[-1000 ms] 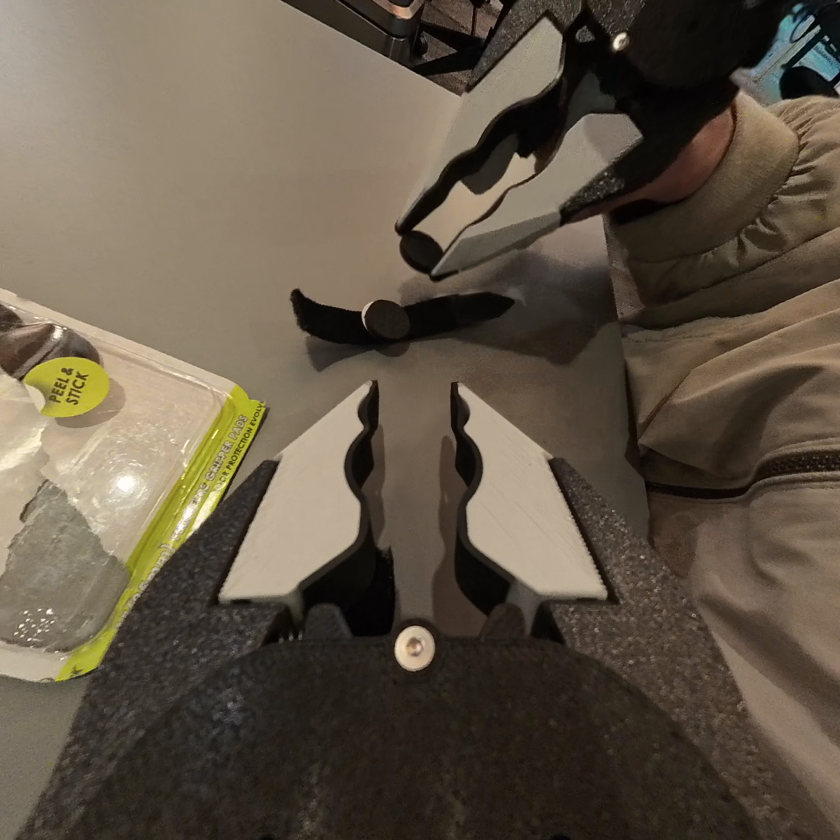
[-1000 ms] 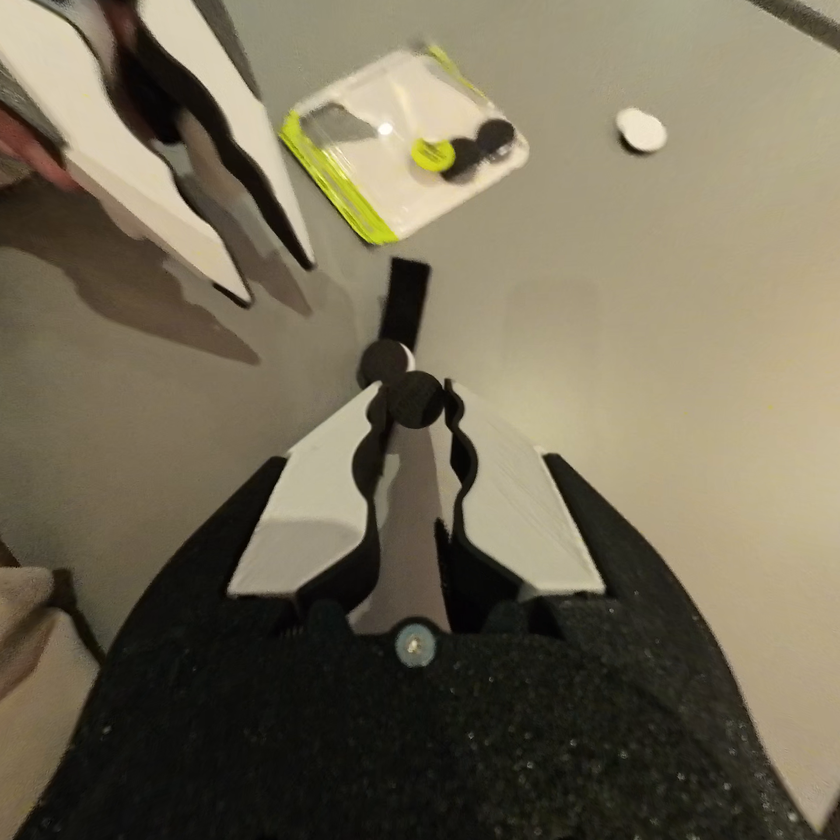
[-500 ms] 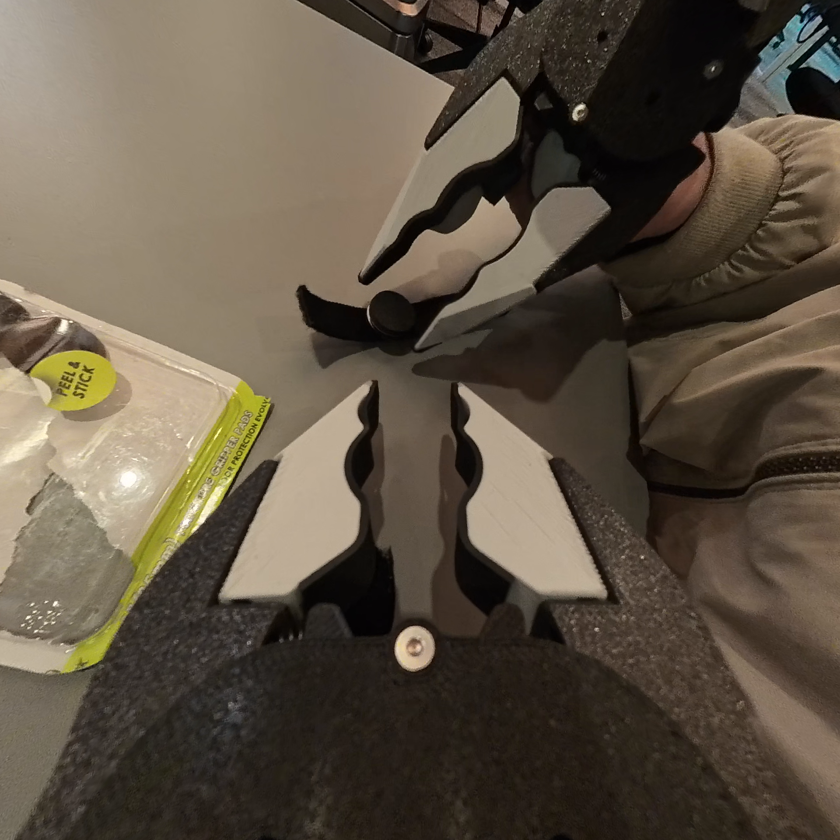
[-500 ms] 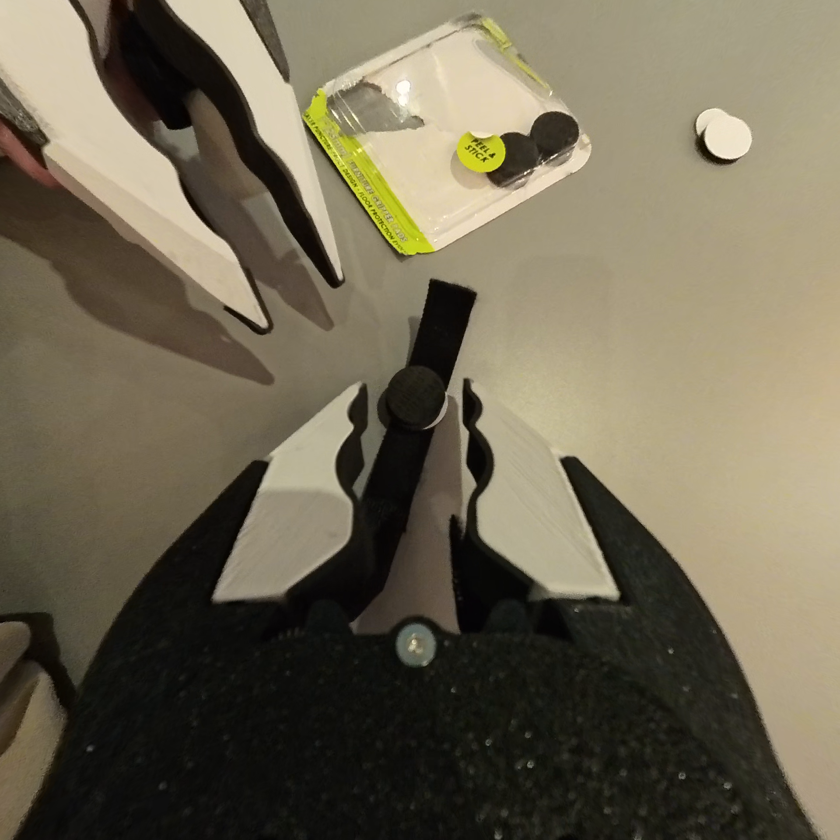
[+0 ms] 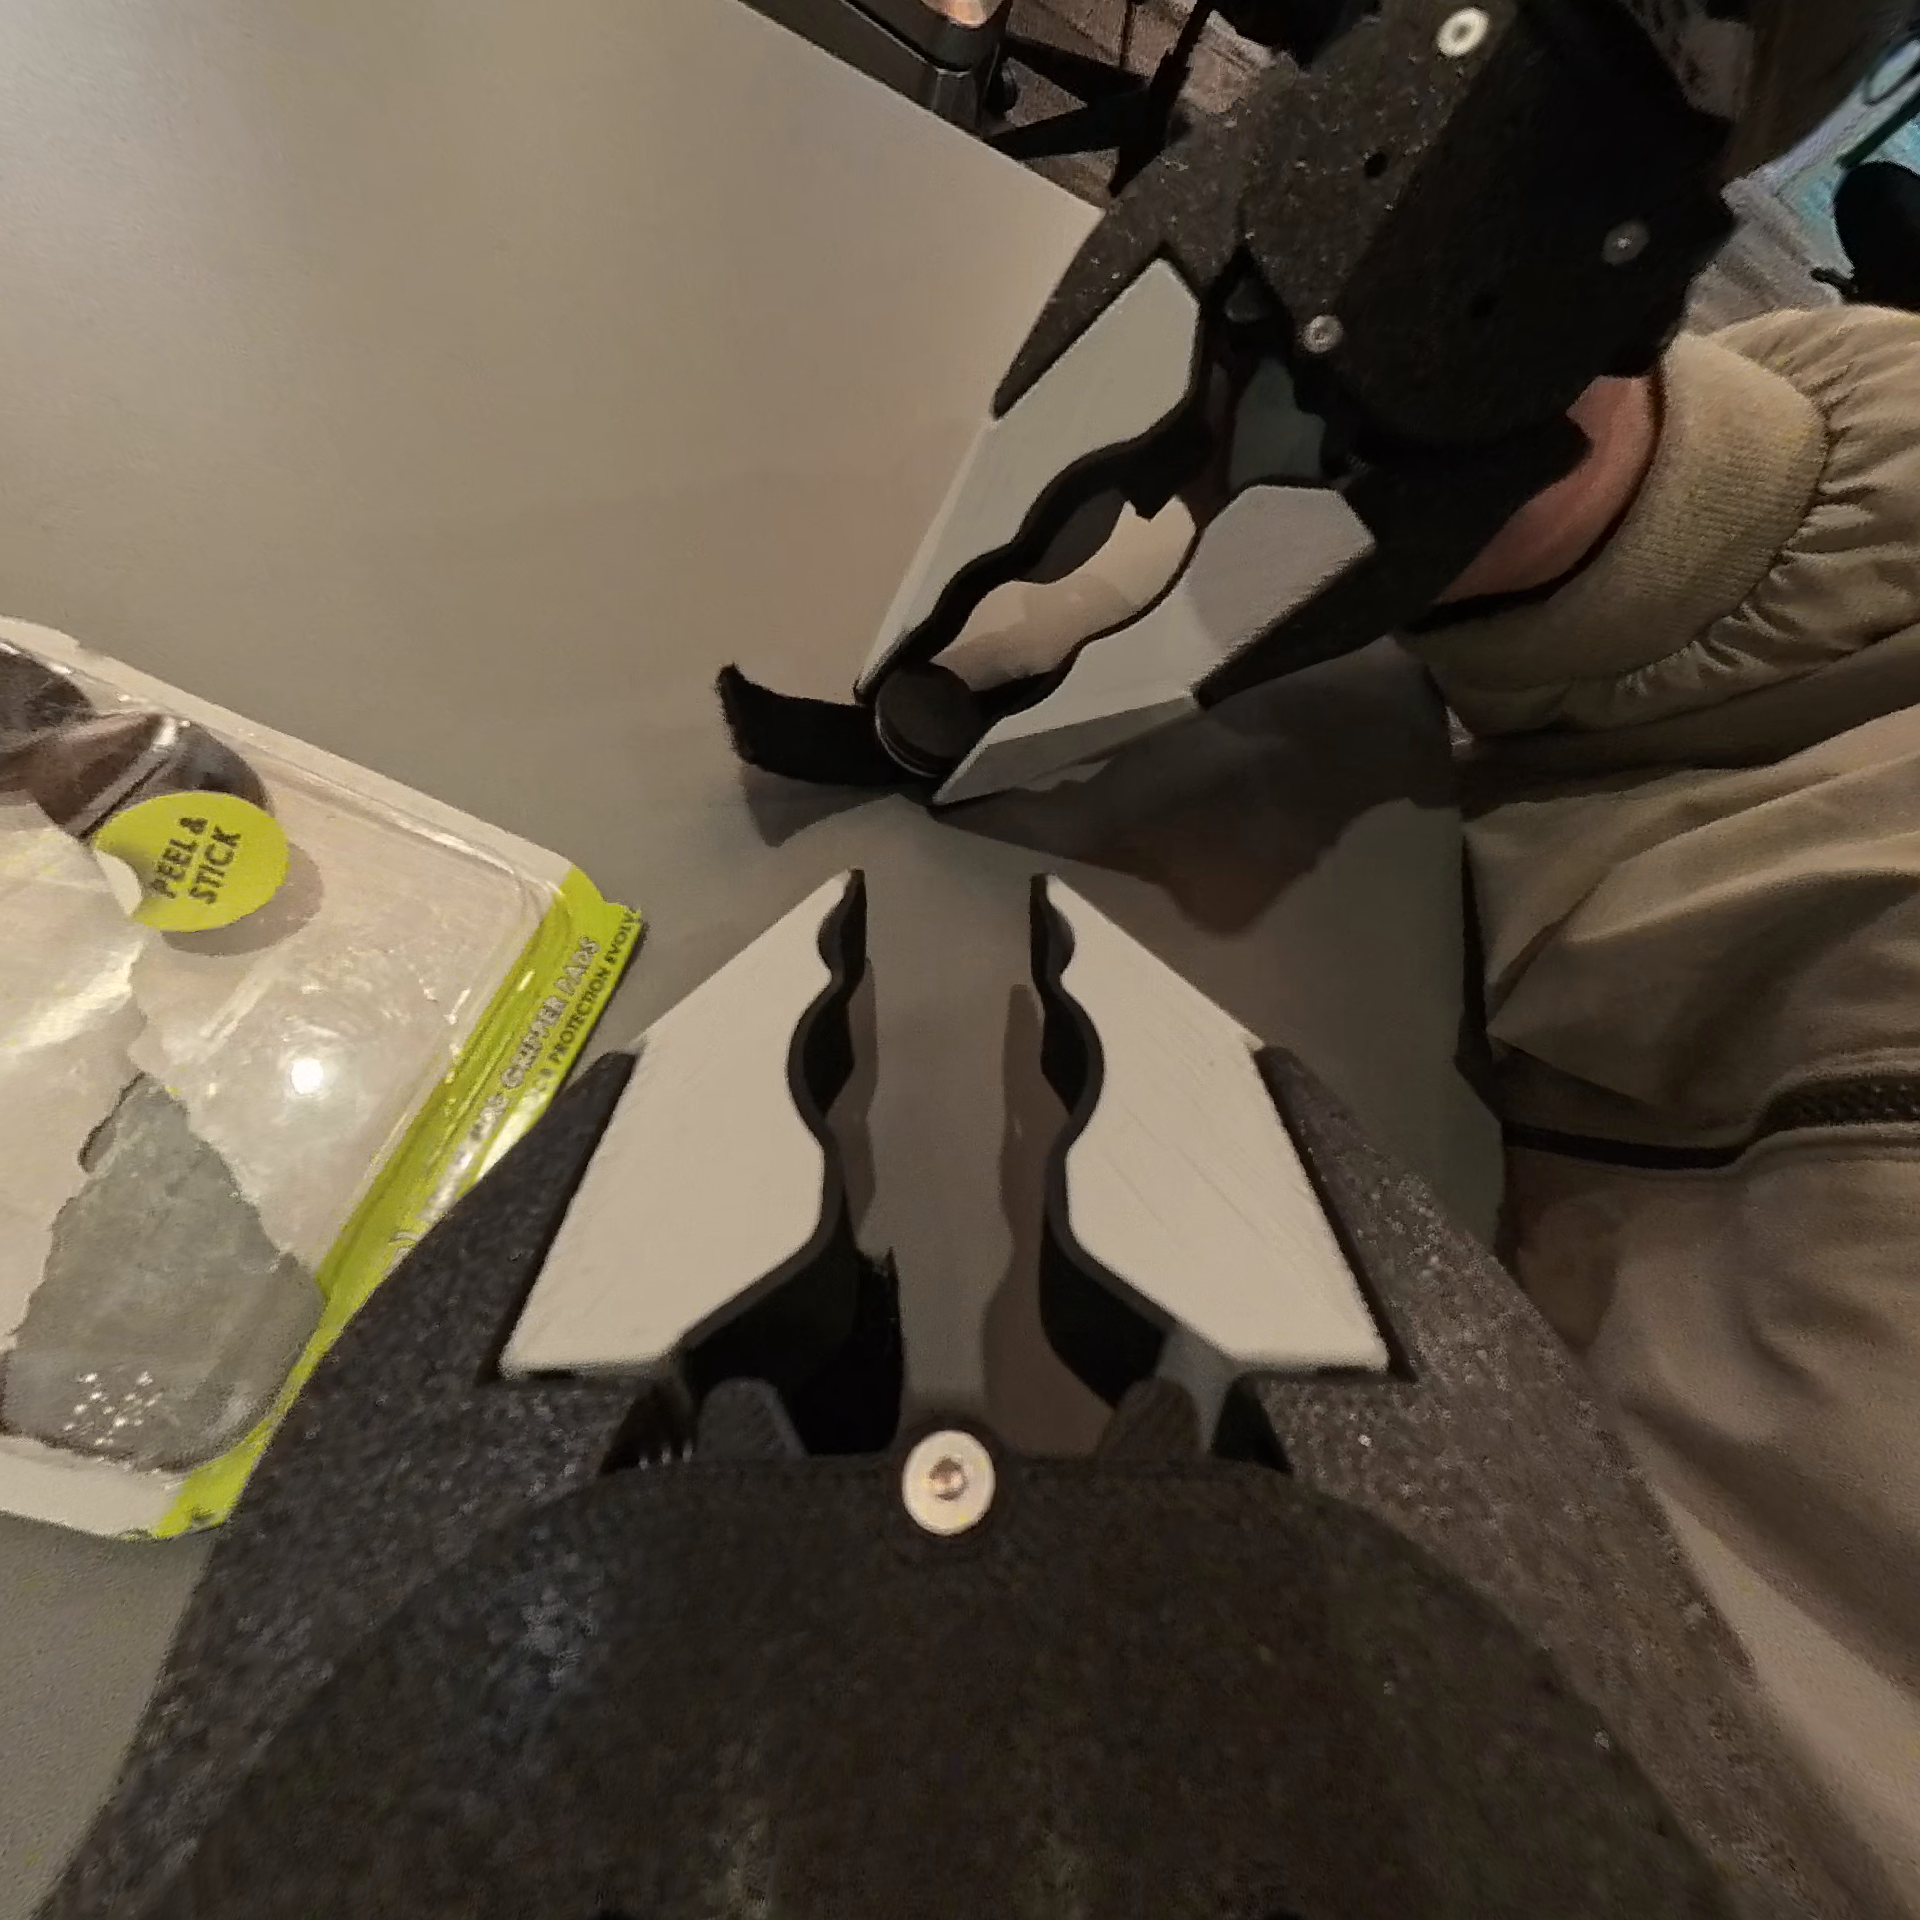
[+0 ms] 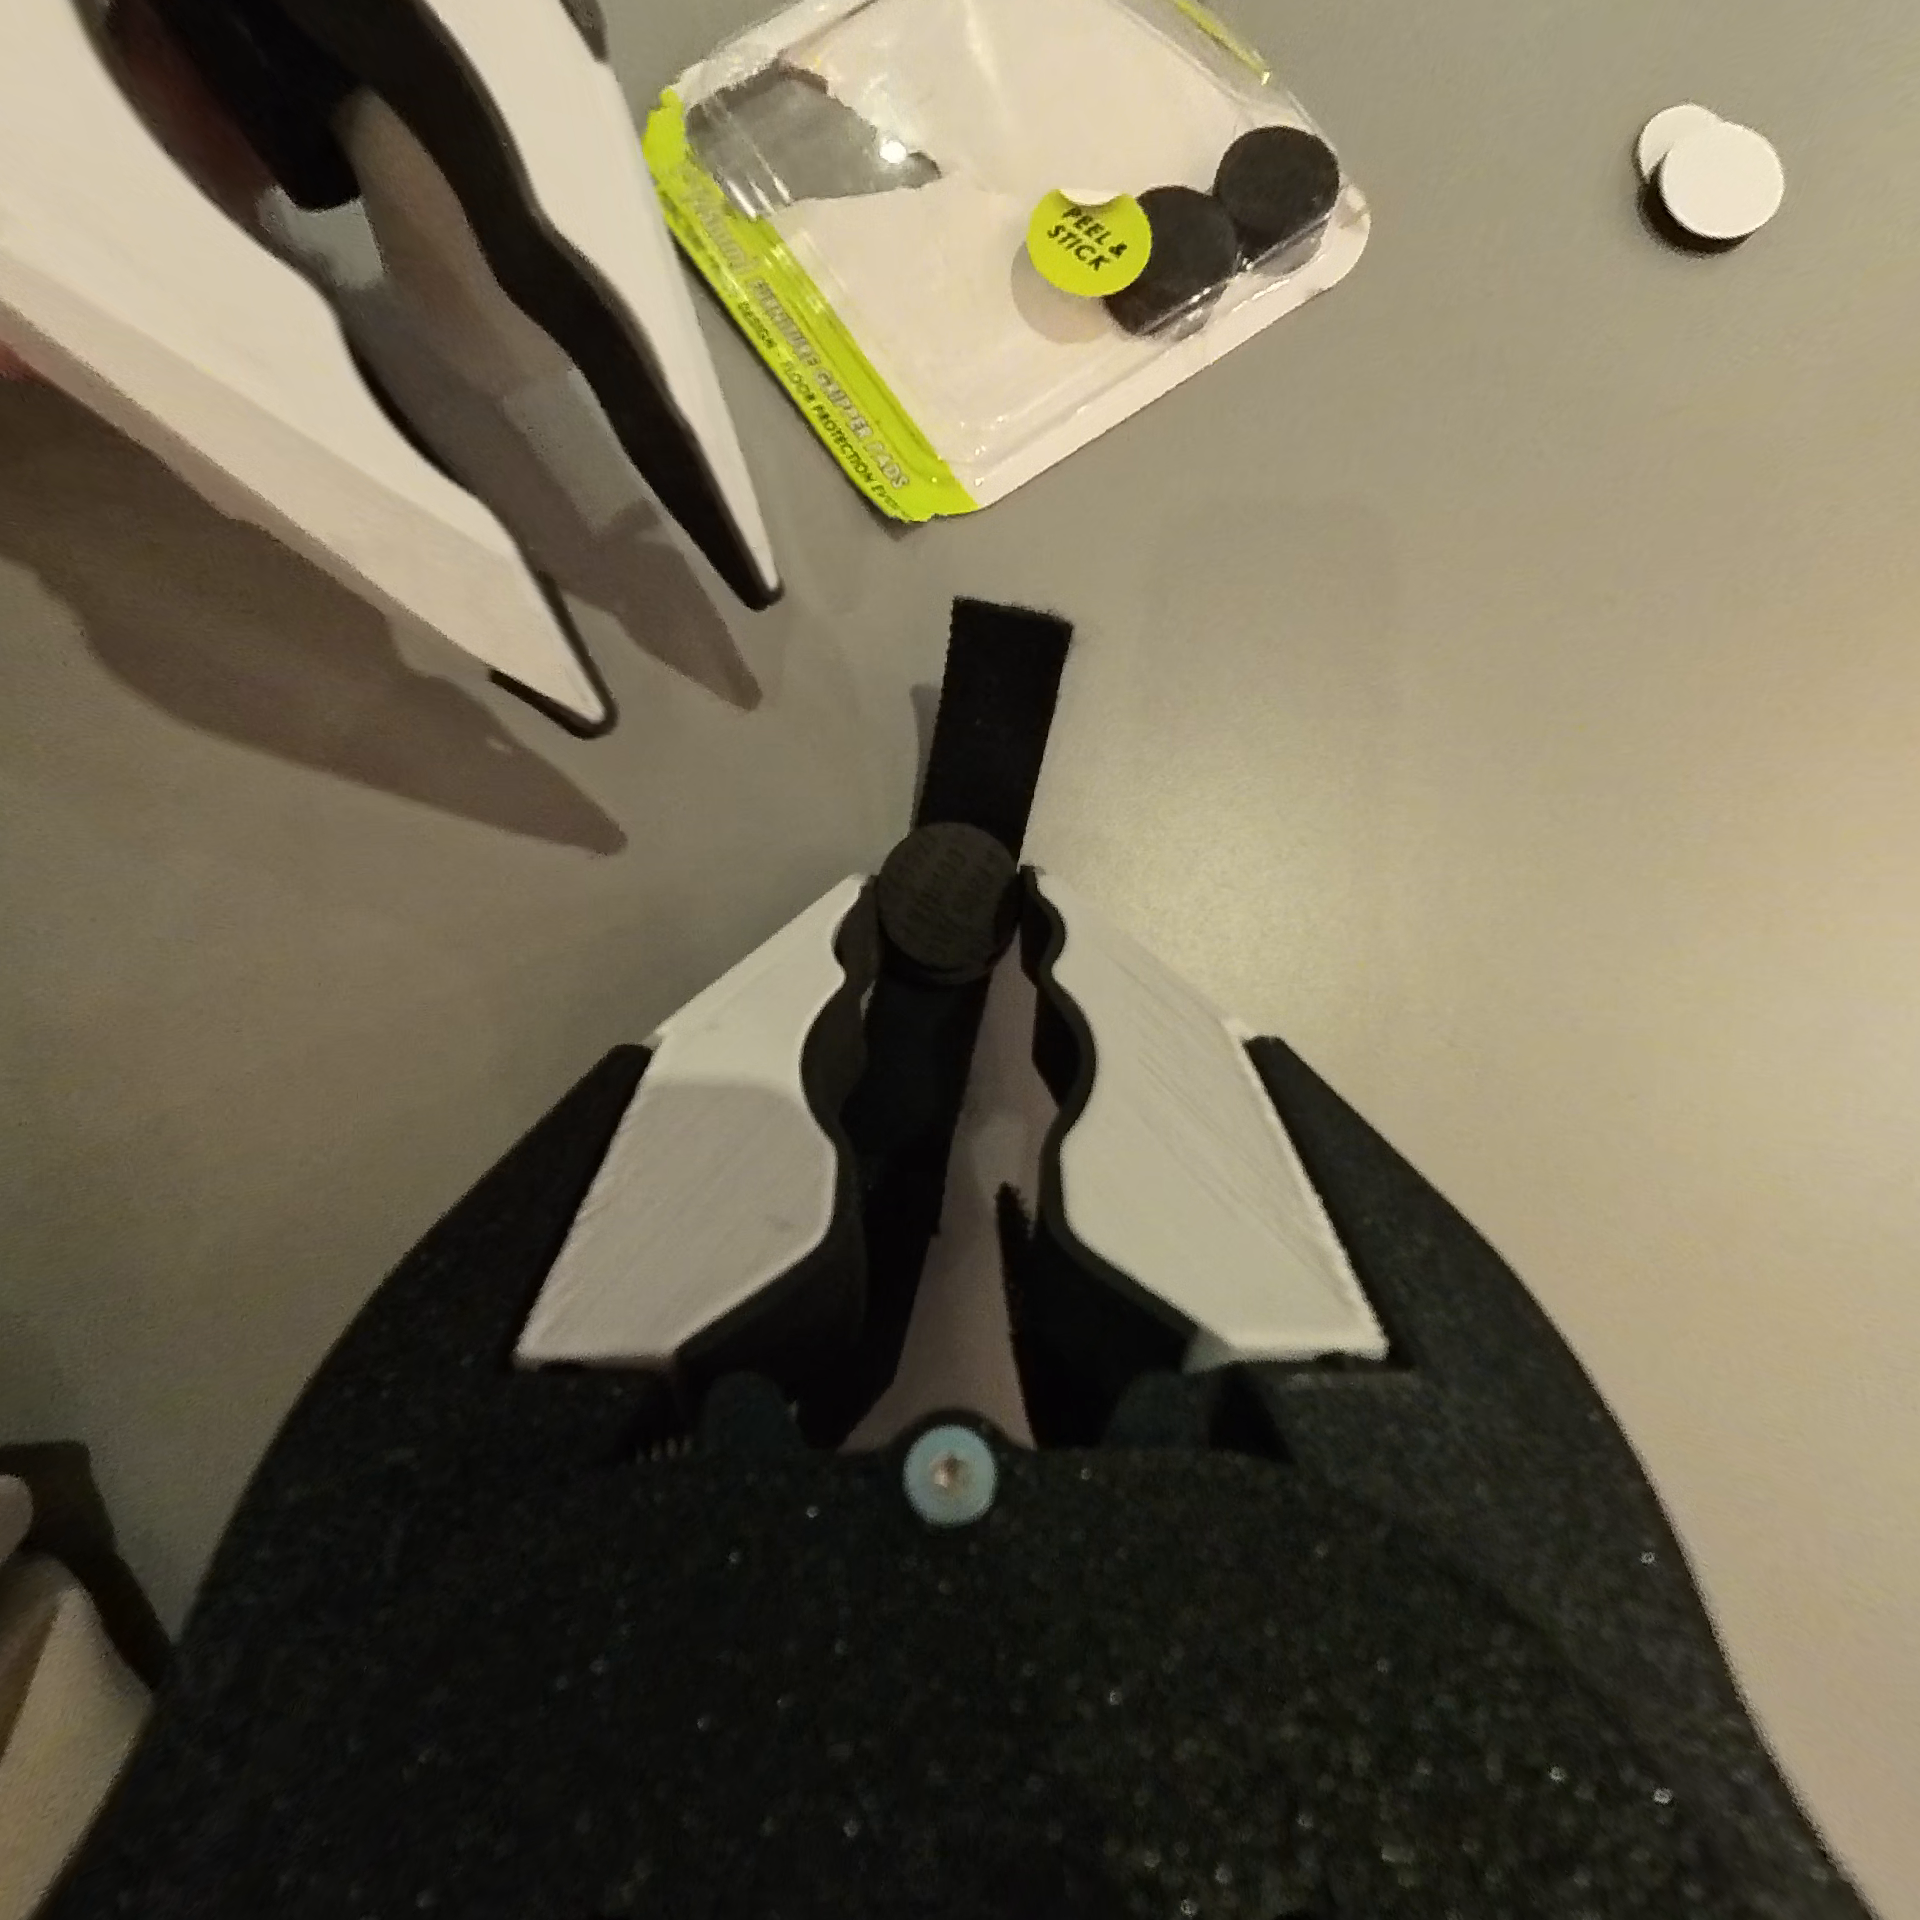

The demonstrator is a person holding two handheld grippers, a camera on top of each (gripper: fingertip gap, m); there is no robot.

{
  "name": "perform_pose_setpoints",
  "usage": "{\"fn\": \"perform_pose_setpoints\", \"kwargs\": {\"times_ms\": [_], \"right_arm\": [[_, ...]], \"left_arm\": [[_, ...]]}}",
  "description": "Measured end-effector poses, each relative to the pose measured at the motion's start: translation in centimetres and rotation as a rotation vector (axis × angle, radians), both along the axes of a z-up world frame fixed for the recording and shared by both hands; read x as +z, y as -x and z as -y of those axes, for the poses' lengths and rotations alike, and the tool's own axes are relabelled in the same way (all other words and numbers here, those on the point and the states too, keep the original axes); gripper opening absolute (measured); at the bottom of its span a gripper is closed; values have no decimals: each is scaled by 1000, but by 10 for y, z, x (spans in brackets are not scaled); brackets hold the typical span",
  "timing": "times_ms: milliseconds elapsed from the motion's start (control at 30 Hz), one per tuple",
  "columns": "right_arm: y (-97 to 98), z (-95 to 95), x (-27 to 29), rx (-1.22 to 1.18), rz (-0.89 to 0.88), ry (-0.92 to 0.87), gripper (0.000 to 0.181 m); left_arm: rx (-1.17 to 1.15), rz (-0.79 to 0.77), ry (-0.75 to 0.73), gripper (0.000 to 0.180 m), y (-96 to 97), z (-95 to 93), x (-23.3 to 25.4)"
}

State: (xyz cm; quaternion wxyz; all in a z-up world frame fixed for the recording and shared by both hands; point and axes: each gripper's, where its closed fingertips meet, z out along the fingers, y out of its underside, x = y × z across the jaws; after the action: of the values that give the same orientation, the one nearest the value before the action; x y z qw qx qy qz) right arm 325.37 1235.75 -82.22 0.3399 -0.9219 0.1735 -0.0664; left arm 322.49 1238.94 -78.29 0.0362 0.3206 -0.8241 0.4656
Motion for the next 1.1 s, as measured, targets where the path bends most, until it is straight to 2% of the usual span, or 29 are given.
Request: {"fn": "perform_pose_setpoints", "kwargs": {"times_ms": [33,67,133,267,467,667,900,1100], "right_arm": [[-1,-1,1,-11,7,-8,30],[-4,4,5,-27,12,-18,41],[0,11,14,-41,6,-36,42],[22,40,17,-52,-3,-30,38],[46,68,6,-56,28,-5,36],[51,72,3,-40,9,15,33],[49,72,0,-17,81,22,22],[49,72,0,-22,81,31,18]], "left_arm": [[13,-8,-9,31,-3,-1,-2],[29,-14,-14,31,-7,-2,-4],[75,-31,-24,31,-17,-4,-7],[133,-114,26,31,-33,-2,-6],[157,-156,63,31,-49,16,-9],[189,-110,49,30,-53,16,-4],[184,-130,49,26,-45,16,-10],[158,-91,27,13,-43,21,-8]]}}
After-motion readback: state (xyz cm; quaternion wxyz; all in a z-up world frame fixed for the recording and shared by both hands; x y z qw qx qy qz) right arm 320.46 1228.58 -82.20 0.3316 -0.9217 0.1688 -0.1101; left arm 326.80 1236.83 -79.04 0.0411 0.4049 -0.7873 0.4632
